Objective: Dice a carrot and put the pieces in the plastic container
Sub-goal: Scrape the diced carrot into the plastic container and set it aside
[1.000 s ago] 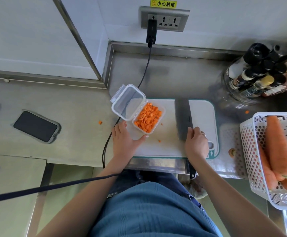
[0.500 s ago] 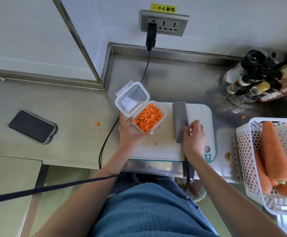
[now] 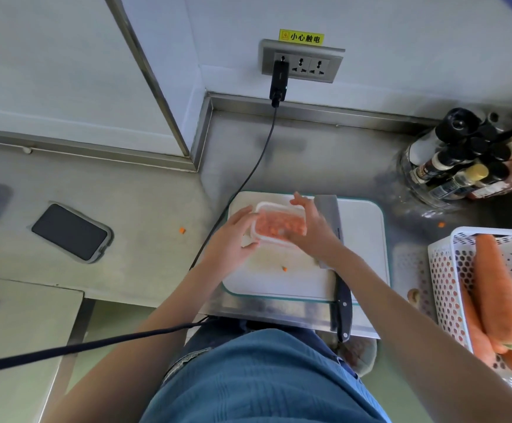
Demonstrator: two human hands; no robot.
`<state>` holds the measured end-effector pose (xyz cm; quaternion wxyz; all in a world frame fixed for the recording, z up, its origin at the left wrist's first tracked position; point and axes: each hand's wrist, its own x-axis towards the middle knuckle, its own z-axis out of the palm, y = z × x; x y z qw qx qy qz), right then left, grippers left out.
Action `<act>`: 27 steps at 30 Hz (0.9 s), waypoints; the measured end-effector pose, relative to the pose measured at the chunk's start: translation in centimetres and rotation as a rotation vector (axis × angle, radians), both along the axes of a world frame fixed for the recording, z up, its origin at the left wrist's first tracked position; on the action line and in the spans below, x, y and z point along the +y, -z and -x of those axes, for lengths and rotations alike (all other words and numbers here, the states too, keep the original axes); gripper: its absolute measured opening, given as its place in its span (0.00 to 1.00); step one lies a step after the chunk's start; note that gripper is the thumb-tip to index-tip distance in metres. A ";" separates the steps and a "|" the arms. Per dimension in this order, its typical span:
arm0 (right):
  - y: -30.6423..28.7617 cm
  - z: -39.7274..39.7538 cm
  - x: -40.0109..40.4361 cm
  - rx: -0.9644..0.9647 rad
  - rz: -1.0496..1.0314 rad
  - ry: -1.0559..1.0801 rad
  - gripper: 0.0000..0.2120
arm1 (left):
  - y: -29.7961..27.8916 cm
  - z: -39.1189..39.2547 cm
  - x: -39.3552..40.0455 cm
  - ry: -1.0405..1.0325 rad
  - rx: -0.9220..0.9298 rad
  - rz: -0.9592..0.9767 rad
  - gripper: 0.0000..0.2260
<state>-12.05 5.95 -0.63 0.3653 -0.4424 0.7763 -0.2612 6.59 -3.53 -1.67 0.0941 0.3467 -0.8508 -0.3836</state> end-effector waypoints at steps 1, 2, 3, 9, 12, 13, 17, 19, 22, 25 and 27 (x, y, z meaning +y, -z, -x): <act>0.7 -0.1 0.4 0.074 -0.006 -0.046 0.39 | -0.1 -0.3 -0.1 0.036 -0.059 0.011 0.27; 1.0 -0.2 0.6 0.137 -0.027 -0.086 0.40 | -0.1 -0.7 -0.2 0.074 -0.106 0.030 0.27; 1.3 -0.3 0.8 0.190 -0.042 -0.117 0.39 | -0.1 -0.9 -0.3 0.102 -0.134 0.042 0.28; 0.1 -0.2 0.8 0.194 -0.138 -0.205 0.47 | -0.2 -0.6 -0.2 0.104 -0.129 -0.017 0.36; 0.4 -0.5 1.0 0.226 -0.178 -0.232 0.53 | 0.5 0.3 0.0 0.135 -0.192 -0.052 0.49; 0.5 -0.8 1.0 0.227 -0.156 -0.196 0.51 | 0.8 0.3 0.0 0.174 -0.223 -0.010 0.51; -0.6 -1.3 0.5 0.229 -0.036 -0.167 0.47 | 1.2 -0.4 -0.8 0.222 -0.129 0.260 0.40; -2.3 -0.6 0.1 0.136 0.000 -0.102 0.47 | -0.1 -0.2 -1.2 0.100 0.026 0.126 0.36; -4.9 0.4 0.0 0.078 0.034 -0.077 0.48 | -4.4 1.6 -0.9 -0.228 0.383 -0.795 0.29; -6.9 0.0 0.2 0.235 0.140 -0.155 0.49 | -6.6 2.8 -1.1 -0.370 0.416 -1.210 0.24; -7.2 -0.5 0.2 0.299 0.246 -0.180 0.50 | -7.3 3.4 -0.6 -0.315 0.360 -0.950 0.18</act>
